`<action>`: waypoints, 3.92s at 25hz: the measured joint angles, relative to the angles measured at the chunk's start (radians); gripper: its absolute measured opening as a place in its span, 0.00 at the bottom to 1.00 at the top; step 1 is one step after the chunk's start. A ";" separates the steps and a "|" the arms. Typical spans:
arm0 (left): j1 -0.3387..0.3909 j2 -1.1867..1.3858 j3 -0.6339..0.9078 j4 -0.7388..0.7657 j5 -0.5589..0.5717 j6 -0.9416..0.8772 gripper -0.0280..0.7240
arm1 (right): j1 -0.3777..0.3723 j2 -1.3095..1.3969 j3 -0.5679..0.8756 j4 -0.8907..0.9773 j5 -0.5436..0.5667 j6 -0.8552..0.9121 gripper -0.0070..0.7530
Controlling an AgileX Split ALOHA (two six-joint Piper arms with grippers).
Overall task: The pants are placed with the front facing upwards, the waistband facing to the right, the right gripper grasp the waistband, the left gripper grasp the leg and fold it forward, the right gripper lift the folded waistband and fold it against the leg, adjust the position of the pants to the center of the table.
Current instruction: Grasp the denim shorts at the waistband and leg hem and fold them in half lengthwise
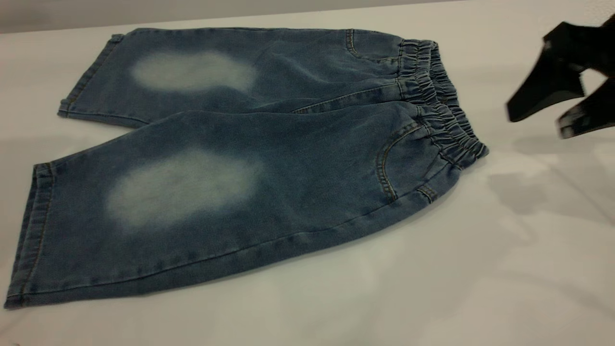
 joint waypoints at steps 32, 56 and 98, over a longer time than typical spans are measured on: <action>0.000 0.000 0.000 0.000 -0.003 0.000 0.70 | 0.000 0.277 -0.032 0.505 0.021 -0.470 0.68; 0.000 0.000 0.000 -0.004 -0.003 -0.001 0.70 | 0.000 0.408 -0.071 0.602 0.168 -0.561 0.47; -0.209 0.092 0.002 0.041 0.505 0.023 0.70 | 0.001 0.254 -0.113 0.400 0.113 -0.402 0.05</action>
